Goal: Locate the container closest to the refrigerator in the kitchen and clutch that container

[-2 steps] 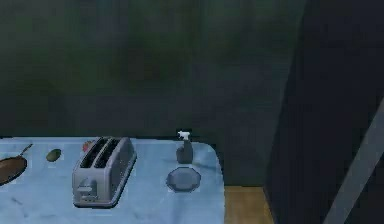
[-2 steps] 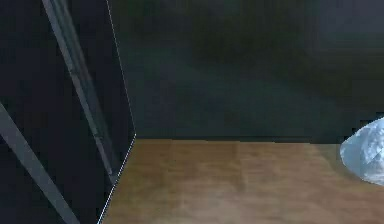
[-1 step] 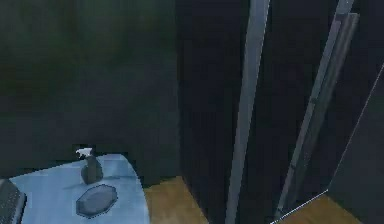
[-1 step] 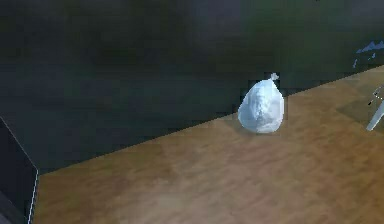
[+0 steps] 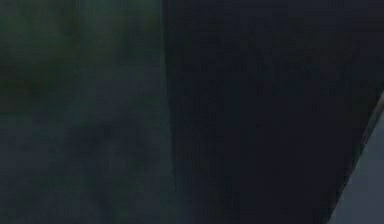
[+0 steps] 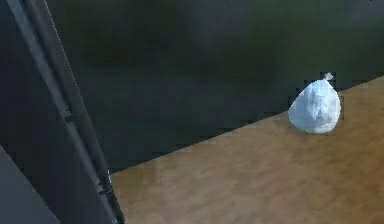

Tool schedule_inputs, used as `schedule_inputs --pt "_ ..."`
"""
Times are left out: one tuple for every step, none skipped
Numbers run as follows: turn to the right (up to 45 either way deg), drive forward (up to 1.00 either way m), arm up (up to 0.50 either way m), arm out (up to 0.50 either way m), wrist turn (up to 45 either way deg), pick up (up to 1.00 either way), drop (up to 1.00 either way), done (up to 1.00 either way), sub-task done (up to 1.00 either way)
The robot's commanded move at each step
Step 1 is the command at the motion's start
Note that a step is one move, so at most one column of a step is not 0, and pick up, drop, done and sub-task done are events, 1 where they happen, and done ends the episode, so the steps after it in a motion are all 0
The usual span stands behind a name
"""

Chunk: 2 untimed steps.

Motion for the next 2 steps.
schedule_inputs --pt "-45.0 0.00 0.00 0.00 0.0 0.00 0.00 0.00 0.00" --pt "-45.0 0.00 0.00 0.00 0.0 0.00 0.00 0.00 0.00"
